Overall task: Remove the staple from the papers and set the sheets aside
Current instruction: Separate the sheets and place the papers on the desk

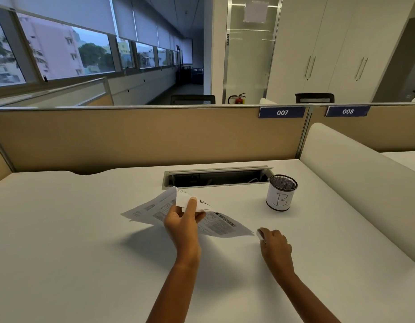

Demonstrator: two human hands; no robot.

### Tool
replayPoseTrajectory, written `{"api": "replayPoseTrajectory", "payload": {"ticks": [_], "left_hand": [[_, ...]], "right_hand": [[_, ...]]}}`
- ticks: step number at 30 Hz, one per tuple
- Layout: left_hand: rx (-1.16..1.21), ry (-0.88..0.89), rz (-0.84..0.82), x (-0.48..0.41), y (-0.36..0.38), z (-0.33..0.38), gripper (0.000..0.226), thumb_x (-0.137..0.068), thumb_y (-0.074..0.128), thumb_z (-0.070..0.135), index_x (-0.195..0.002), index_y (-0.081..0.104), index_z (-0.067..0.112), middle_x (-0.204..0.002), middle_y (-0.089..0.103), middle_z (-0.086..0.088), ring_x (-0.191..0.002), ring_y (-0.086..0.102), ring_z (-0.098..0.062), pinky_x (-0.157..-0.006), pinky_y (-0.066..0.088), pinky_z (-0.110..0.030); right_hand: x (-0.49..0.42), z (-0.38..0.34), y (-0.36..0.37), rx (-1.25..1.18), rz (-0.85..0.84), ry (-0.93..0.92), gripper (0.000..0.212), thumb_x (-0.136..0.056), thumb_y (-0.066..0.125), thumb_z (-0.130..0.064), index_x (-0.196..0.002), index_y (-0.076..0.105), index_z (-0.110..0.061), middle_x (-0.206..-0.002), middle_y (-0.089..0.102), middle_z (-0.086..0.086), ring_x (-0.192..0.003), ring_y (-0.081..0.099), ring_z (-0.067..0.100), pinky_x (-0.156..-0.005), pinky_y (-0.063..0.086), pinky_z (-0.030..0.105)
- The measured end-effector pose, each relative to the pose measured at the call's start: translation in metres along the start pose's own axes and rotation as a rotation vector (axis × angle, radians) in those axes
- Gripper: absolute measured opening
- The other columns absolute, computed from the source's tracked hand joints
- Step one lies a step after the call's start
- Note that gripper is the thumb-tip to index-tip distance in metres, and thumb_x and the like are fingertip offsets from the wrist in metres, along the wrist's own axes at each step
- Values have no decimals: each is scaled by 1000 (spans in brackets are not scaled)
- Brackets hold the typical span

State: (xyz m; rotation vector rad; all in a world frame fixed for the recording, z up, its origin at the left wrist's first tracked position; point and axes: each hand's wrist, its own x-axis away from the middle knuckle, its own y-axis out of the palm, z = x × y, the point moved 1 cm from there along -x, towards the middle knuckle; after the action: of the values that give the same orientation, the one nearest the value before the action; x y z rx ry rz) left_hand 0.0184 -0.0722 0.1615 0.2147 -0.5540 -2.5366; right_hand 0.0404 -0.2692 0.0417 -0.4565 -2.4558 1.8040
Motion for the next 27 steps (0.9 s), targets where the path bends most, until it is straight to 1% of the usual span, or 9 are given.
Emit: {"api": "replayPoseTrajectory", "payload": {"ticks": [5, 10, 14, 16, 19, 21, 23, 25, 27], "left_hand": [[17, -9, -4, -1, 0, 2, 16, -83, 57, 7, -85, 55, 23, -77, 57, 6, -67, 60, -13, -46, 53, -12], [9, -37, 3, -3, -1, 2, 16, -83, 58, 8, -99, 57, 8, -81, 58, 0, -69, 61, -19, -46, 53, -14], [30, -52, -13, -1, -1, 5, 10, -82, 58, 8, -85, 58, 17, -78, 58, 3, -66, 61, -16, -46, 53, -14], [43, -45, -24, 1, 0, 7, 21, -82, 58, 8, -75, 56, 27, -77, 58, 4, -66, 61, -16, -48, 53, -16], [45, -53, -31, 3, 2, 8, 27, -83, 58, 8, -72, 54, 32, -77, 57, 4, -67, 60, -15, -49, 54, -16], [49, -65, -26, 5, 3, 7, 25, -83, 58, 8, -72, 53, 30, -76, 56, 3, -65, 60, -15, -48, 53, -15], [41, -76, -13, 5, 5, 6, 23, -83, 57, 8, -73, 53, 28, -76, 55, 1, -65, 60, -16, -48, 53, -15], [32, -81, -3, 6, 8, 8, 23, -83, 58, 10, -72, 52, 28, -76, 54, 0, -65, 59, -17, -48, 53, -15], [36, -72, -3, 6, 10, 10, 23, -83, 58, 11, -70, 51, 29, -75, 54, 1, -64, 59, -16, -46, 52, -13]], "right_hand": [[7, 8, 17, 48, 6, -15, 37, -96, 33, -17, -132, 39, -21, -119, 52, 3, -105, 52, 20, -84, 41, 29], [14, 12, 24, 54, -21, -19, 36, -96, 34, -19, -132, 38, -21, -121, 51, 3, -107, 51, 20, -86, 42, 30], [13, 13, 20, 20, -75, 5, 36, -95, 38, -22, -131, 38, -21, -123, 49, 4, -110, 49, 21, -90, 42, 33], [12, 8, 12, -55, -93, 30, 36, -96, 38, -25, -132, 38, -21, -128, 47, 7, -116, 46, 23, -94, 40, 38], [9, -11, -17, -364, 92, 22, 33, -98, 35, -23, -129, 46, -17, -130, 50, 9, -120, 46, 26, -97, 37, 43], [9, -33, -47, -590, 286, -81, 33, -98, 34, -21, -123, 52, -10, -124, 58, 11, -117, 51, 26, -97, 39, 37], [11, -55, -79, -684, 378, -214, 41, -96, 31, -31, -118, 56, -7, -118, 62, 9, -110, 55, 20, -91, 39, 23], [13, -73, -107, -703, 348, -349, 52, -90, 29, -44, -115, 59, -10, -114, 63, 2, -104, 55, 10, -87, 41, 18], [15, -86, -124, -622, 226, -507, 46, -86, 39, -45, -114, 60, -15, -112, 65, -1, -101, 57, 8, -84, 44, 21]]}}
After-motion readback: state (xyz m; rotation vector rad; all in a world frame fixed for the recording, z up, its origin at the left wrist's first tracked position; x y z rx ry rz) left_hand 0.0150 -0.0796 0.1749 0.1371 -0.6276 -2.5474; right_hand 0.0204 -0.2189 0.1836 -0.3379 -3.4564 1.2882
